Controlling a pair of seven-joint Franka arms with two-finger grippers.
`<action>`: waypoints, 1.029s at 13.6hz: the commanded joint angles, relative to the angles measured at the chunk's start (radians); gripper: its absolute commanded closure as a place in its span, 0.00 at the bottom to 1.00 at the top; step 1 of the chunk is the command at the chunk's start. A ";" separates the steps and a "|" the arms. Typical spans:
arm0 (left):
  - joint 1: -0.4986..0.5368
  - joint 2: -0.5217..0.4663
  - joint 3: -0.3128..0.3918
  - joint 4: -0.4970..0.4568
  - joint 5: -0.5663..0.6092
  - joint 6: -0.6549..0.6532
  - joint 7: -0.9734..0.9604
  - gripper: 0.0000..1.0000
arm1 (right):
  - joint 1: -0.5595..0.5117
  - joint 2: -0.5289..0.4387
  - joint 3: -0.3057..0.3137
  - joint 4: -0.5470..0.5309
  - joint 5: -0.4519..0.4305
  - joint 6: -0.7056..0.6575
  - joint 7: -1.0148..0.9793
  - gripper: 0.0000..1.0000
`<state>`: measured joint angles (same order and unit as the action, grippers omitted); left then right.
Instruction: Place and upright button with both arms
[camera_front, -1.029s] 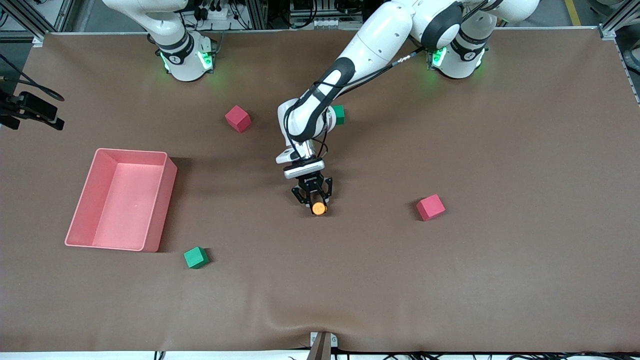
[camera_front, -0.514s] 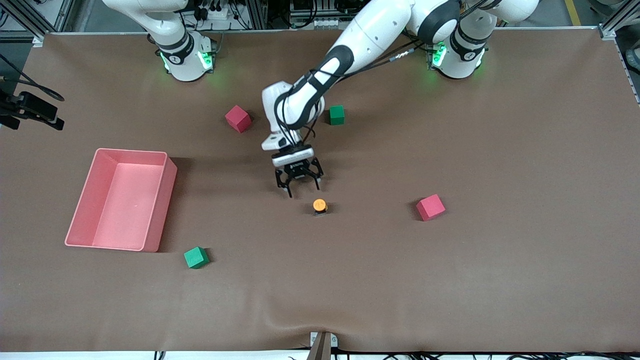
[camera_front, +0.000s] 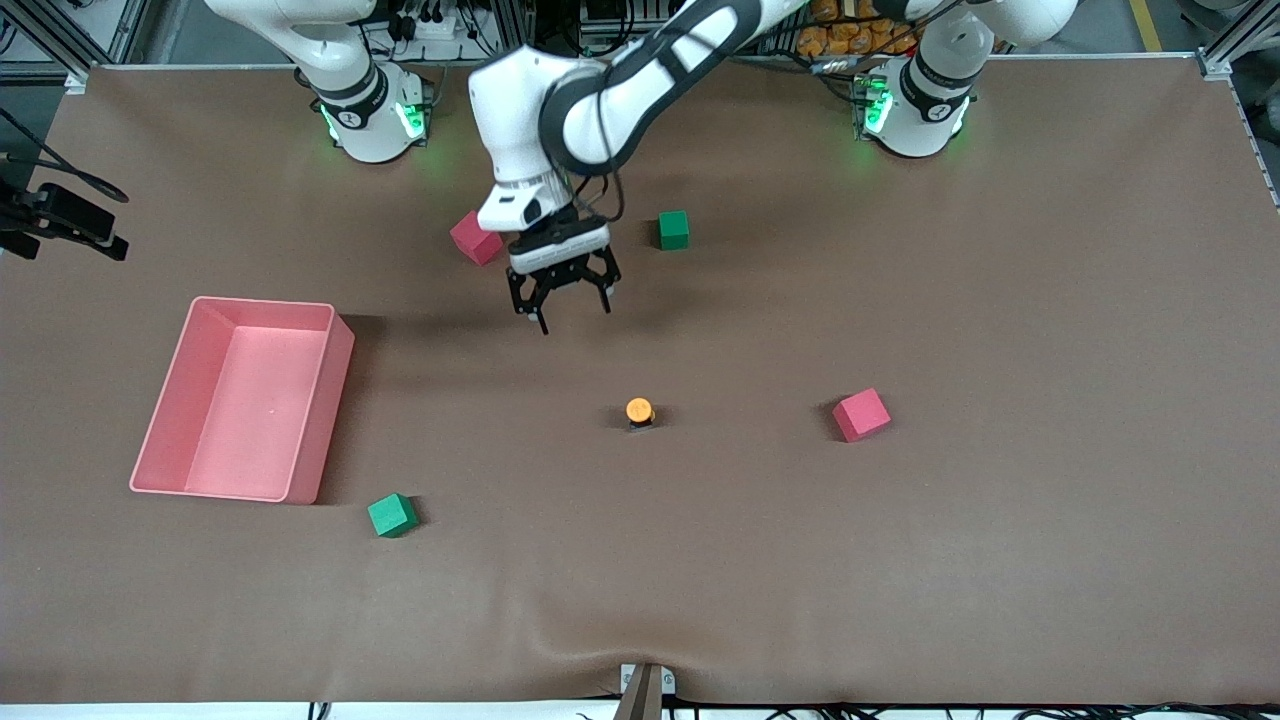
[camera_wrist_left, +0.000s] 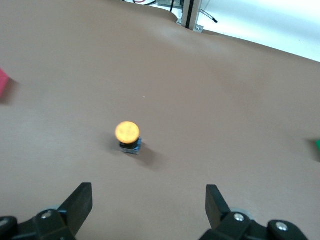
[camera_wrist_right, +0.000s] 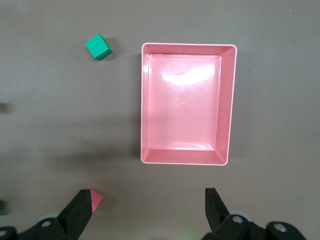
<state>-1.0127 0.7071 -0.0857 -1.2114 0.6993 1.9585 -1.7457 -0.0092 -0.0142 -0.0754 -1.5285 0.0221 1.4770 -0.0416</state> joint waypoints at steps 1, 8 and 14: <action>0.080 -0.122 -0.003 -0.042 -0.075 -0.059 0.136 0.00 | -0.012 0.003 0.009 0.013 0.001 -0.004 0.003 0.00; 0.344 -0.251 -0.003 -0.040 -0.274 -0.101 0.506 0.00 | -0.012 0.003 0.011 0.013 0.001 -0.004 0.003 0.00; 0.580 -0.313 -0.009 -0.039 -0.412 -0.155 0.782 0.00 | -0.012 0.003 0.009 0.013 0.001 -0.004 0.003 0.00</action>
<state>-0.4871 0.4352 -0.0812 -1.2203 0.3420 1.8203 -1.0152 -0.0093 -0.0142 -0.0759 -1.5284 0.0221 1.4774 -0.0416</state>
